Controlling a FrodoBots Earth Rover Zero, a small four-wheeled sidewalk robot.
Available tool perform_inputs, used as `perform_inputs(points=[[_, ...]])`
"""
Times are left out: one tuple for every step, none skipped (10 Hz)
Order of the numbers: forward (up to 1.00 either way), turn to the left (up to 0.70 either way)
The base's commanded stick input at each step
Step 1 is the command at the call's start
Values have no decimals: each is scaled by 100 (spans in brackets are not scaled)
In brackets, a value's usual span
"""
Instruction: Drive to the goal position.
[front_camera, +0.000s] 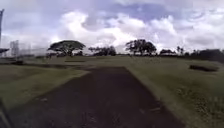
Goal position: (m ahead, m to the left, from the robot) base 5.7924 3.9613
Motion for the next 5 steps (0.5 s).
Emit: perform_inputs(points=[[85, 0], [85, 0], [85, 0], [85, 0], [85, 0]])
